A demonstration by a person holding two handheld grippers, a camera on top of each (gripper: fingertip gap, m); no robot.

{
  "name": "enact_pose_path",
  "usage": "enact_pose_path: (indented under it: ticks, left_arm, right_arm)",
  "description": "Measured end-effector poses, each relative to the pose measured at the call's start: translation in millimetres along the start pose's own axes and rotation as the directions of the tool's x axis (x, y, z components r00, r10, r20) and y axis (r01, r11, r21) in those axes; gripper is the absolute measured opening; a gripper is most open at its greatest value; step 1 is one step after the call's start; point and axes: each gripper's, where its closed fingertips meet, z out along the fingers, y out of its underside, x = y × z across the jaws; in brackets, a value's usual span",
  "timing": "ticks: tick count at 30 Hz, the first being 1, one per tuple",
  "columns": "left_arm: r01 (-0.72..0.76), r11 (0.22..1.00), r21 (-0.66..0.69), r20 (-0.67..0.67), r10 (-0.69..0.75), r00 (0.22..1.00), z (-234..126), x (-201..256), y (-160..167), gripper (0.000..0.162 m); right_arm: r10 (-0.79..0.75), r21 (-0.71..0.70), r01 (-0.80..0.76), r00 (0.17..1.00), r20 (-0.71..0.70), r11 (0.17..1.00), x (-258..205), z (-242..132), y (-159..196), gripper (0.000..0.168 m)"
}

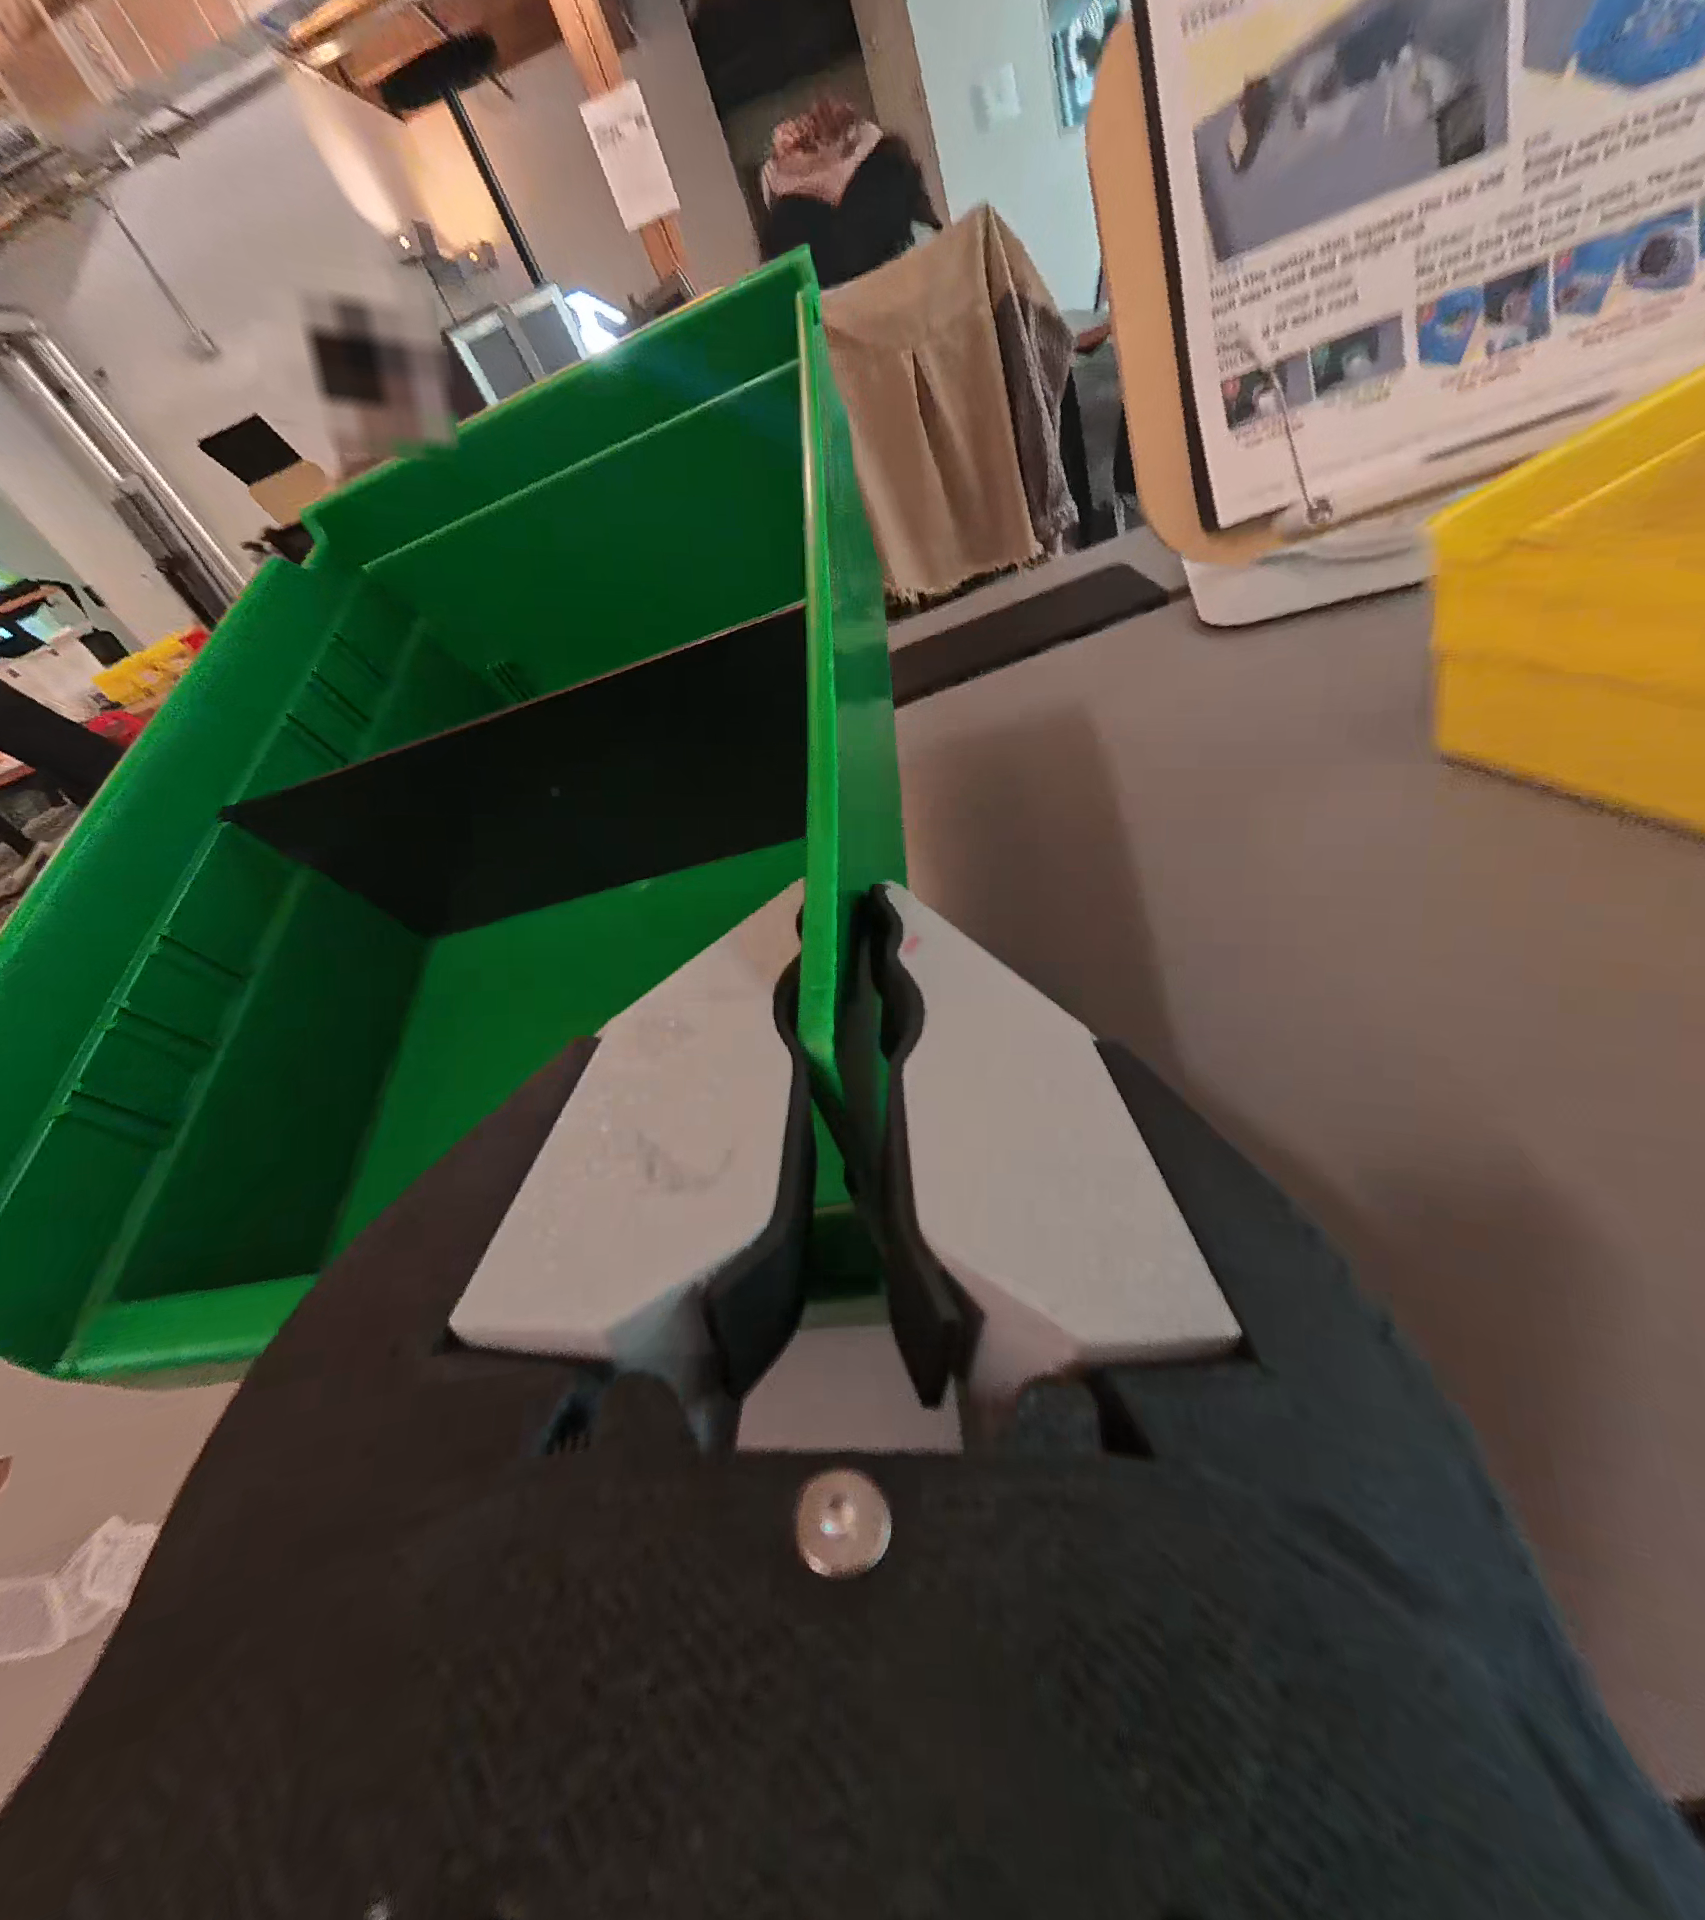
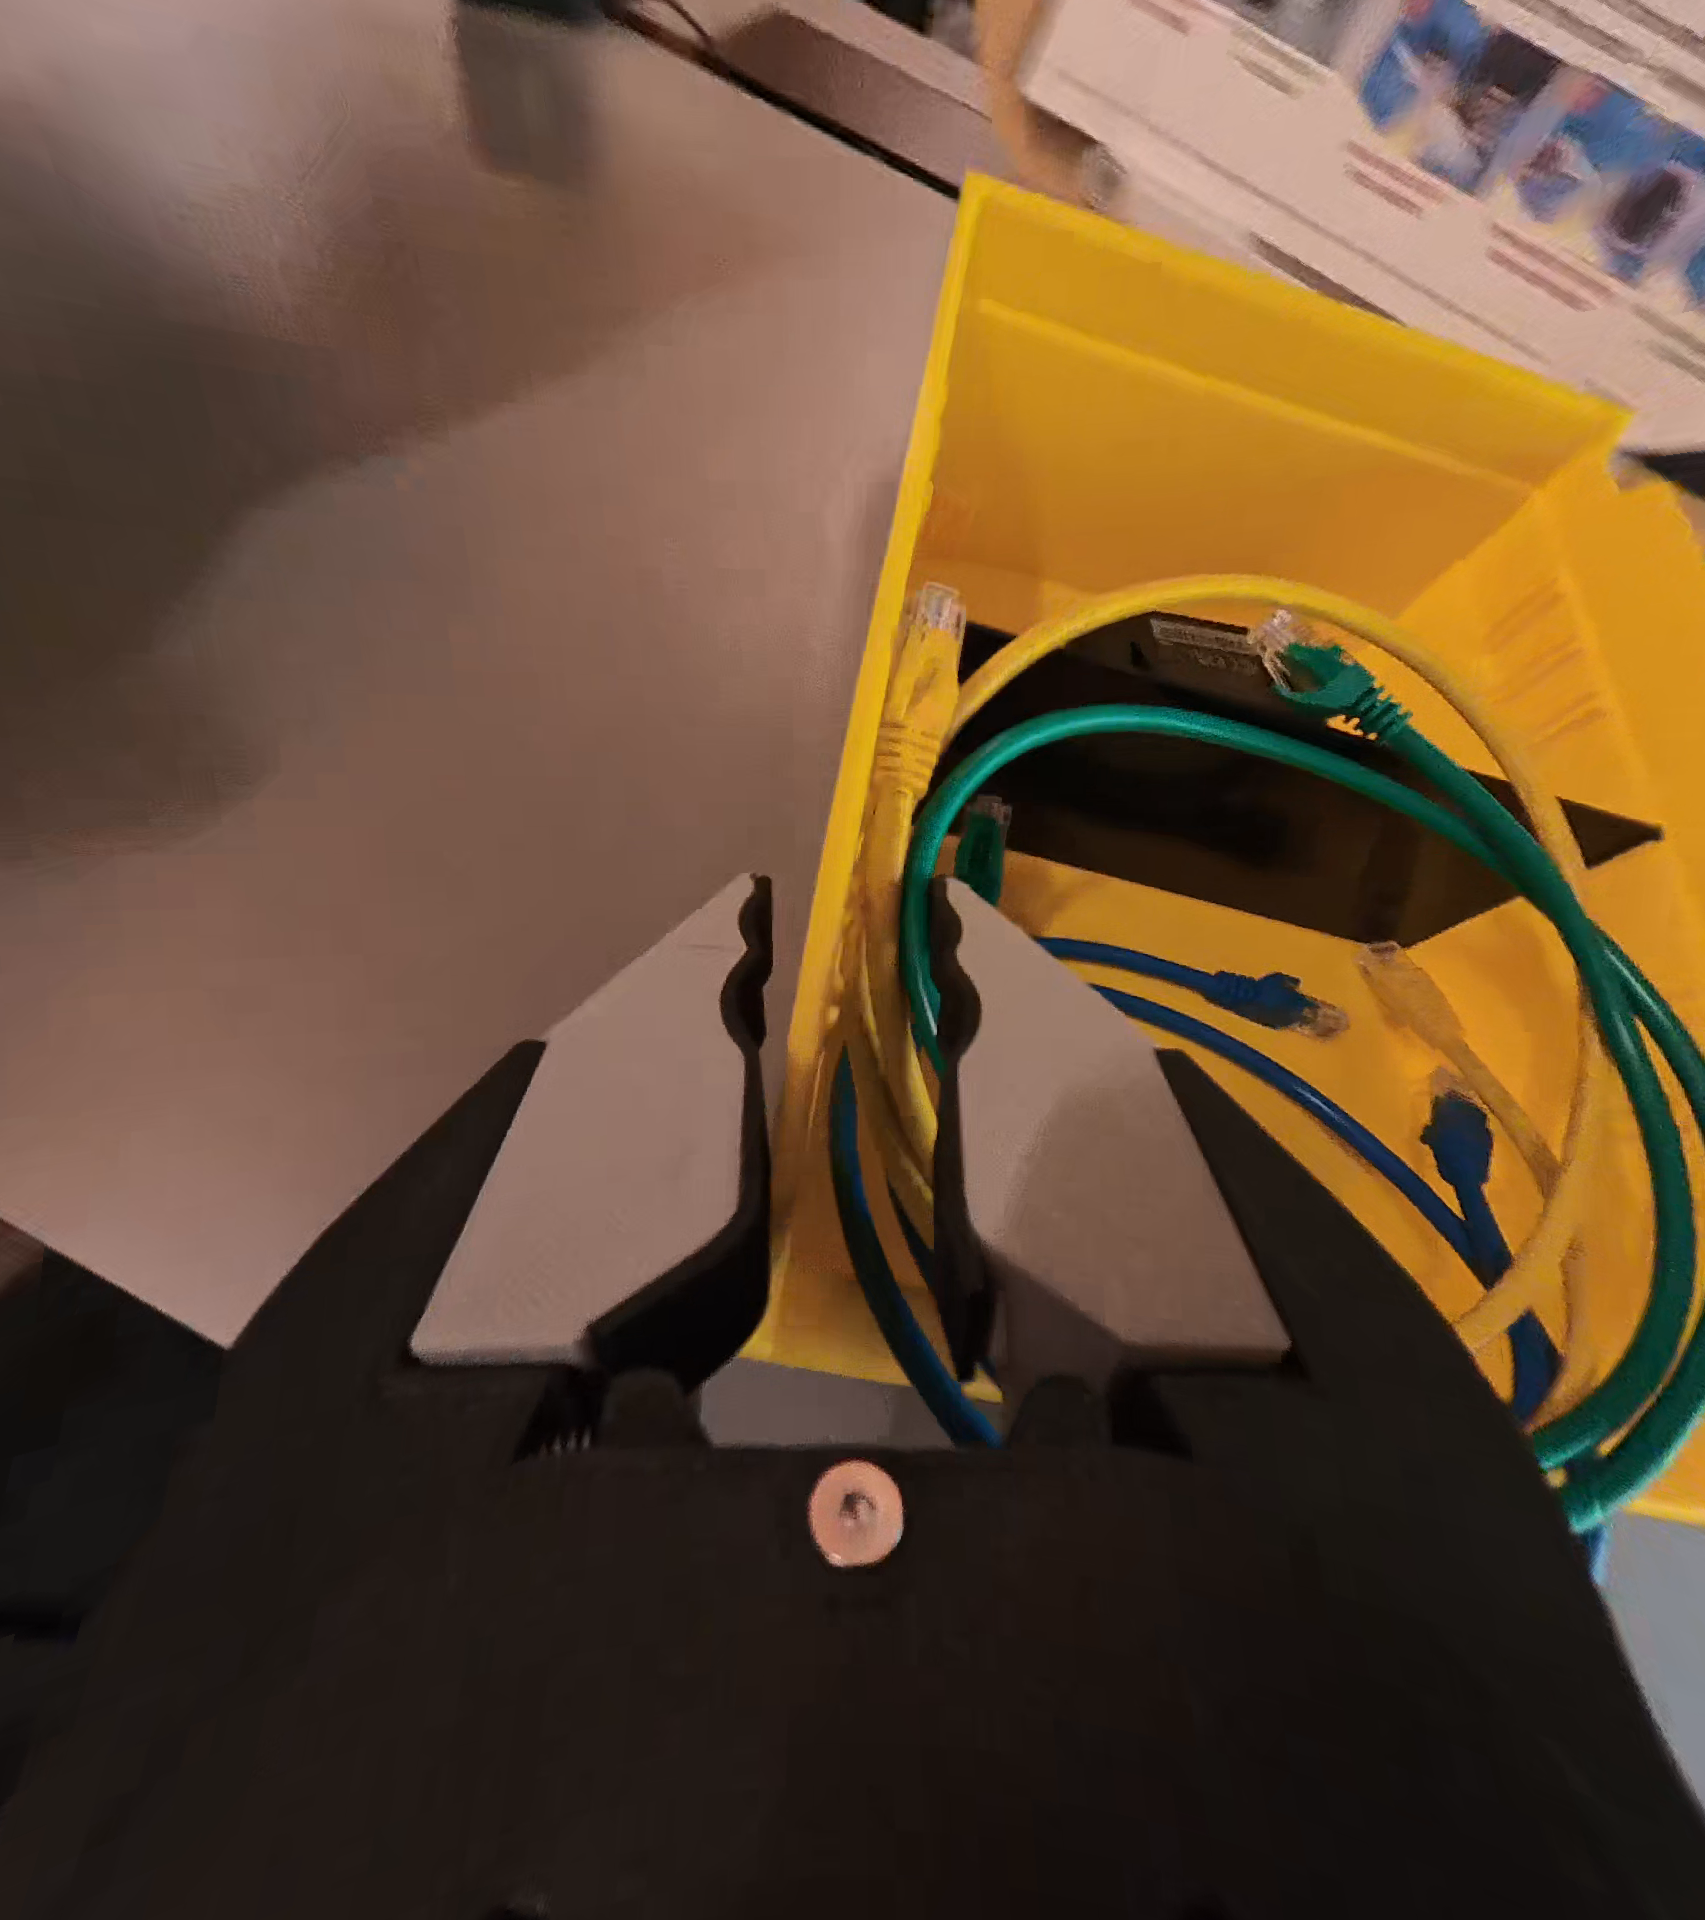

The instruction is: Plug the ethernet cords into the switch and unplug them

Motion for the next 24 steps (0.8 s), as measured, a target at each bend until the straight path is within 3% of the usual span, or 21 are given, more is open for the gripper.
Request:
enact_pose_path:
  ticks: [3, 6, 11, 13, 15, 18, 22, 24]
  left_arm:
    - [0.009, 0.999, 0.031, 0.028, -0.010, 1.000, -15.3, -11.3, -11.2, 0.005]
    - [0.024, 0.997, 0.068, 0.057, -0.028, 0.998, -24.8, -27.4, -17.1, 0.005]
    - [0.040, 0.994, 0.100, 0.102, -0.050, 0.993, -42.3, -49.6, -23.5, 0.004]
    - [0.028, 0.992, 0.124, 0.110, -0.042, 0.993, -50.3, -51.7, -32.9, 0.004]
    - [0.008, 0.986, 0.168, 0.101, -0.026, 0.995, -57.3, -48.0, -47.6, 0.004]
    - [-0.030, 0.974, 0.225, 0.044, 0.021, 0.999, -64.0, -24.4, -72.8, 0.005]
    - [-0.062, 0.957, 0.284, -0.135, 0.104, 0.985, -71.3, 49.4, -106.1, 0.004]
    - [-0.083, 0.945, 0.317, -0.254, 0.169, 0.952, -75.0, 102.3, -119.0, 0.004]
  right_arm:
    - [0.021, 0.064, -0.027, 0.996, 0.088, 0.998, -75.0, 24.5, -53.4, 0.032]
    - [-0.064, 0.156, 0.041, 0.987, 0.149, 0.987, -144.0, 30.0, -107.2, 0.047]
    - [-0.132, 0.258, 0.061, 0.954, 0.268, 0.964, -198.5, -0.6, -142.9, 0.060]
    - [-0.169, 0.300, 0.076, 0.940, 0.297, 0.951, -191.3, -22.5, -138.5, 0.062]
    - [-0.243, 0.310, 0.133, 0.904, 0.352, 0.942, -179.5, -47.2, -123.4, 0.078]
    - [-0.306, 0.363, 0.191, 0.906, 0.291, 0.912, -130.5, -74.7, -108.9, 0.070]
    - [-0.265, 0.327, 0.205, 0.953, 0.150, 0.922, -38.9, -92.4, -88.3, 0.066]
    - [-0.236, 0.298, 0.177, 0.956, 0.175, 0.938, -6.4, -101.5, -71.6, 0.058]
